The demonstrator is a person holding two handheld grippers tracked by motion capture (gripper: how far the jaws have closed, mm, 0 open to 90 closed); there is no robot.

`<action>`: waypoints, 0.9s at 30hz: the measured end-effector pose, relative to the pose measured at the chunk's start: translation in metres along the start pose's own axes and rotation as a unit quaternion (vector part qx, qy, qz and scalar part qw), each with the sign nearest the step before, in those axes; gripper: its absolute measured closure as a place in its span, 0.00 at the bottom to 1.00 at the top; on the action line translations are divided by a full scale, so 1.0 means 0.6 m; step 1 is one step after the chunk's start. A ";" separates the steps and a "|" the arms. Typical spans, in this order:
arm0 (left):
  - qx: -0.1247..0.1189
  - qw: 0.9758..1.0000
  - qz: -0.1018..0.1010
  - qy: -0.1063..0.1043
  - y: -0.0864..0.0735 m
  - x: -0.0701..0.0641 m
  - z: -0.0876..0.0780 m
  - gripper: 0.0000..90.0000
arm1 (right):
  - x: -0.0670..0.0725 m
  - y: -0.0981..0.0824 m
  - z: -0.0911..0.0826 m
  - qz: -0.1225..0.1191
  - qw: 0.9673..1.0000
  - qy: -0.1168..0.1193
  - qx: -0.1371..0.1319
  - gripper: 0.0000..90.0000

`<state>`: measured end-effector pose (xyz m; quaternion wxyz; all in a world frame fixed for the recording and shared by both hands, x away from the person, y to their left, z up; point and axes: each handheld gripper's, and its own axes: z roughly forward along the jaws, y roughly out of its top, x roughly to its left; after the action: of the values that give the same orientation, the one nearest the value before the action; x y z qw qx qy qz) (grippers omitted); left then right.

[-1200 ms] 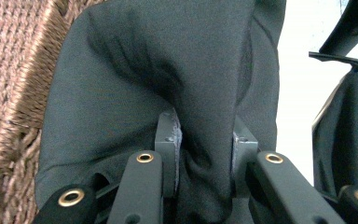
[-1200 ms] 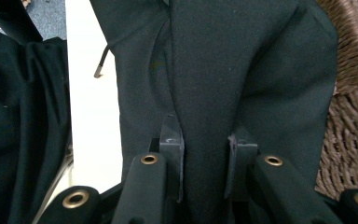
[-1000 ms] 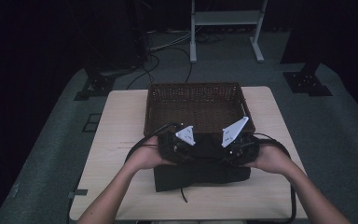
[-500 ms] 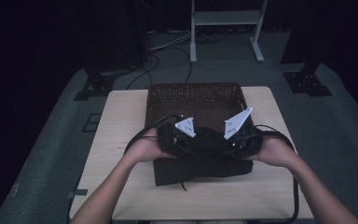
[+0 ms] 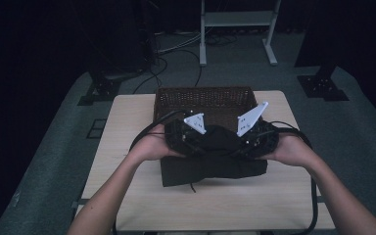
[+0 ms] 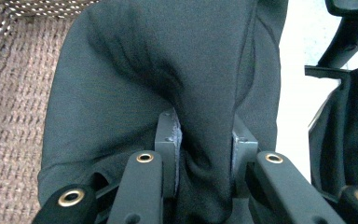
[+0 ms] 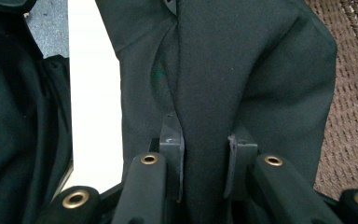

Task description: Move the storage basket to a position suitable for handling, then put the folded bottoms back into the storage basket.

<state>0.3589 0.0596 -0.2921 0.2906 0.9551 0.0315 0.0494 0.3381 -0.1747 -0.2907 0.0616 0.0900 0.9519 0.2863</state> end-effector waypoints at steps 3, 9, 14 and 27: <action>0.001 1.000 0.002 0.001 0.006 0.005 -0.005 0.79 | -0.005 0.003 -0.006 0.001 1.000 -0.001 -0.002 0.81; 0.000 1.000 0.005 0.000 0.012 0.008 -0.010 0.79 | -0.008 0.006 -0.015 -0.001 1.000 -0.005 -0.002 0.81; 0.003 1.000 0.008 0.004 0.019 0.014 -0.015 0.79 | -0.012 0.009 -0.021 0.000 1.000 -0.008 -0.003 0.81; 0.007 1.000 0.015 0.010 0.028 0.028 -0.029 0.79 | -0.027 0.022 -0.031 -0.003 1.000 -0.012 -0.005 0.81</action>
<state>0.3744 0.0567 -0.2669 0.2831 0.9568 0.0208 0.0628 0.3525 -0.1772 -0.2666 0.0740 0.0905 0.9498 0.2902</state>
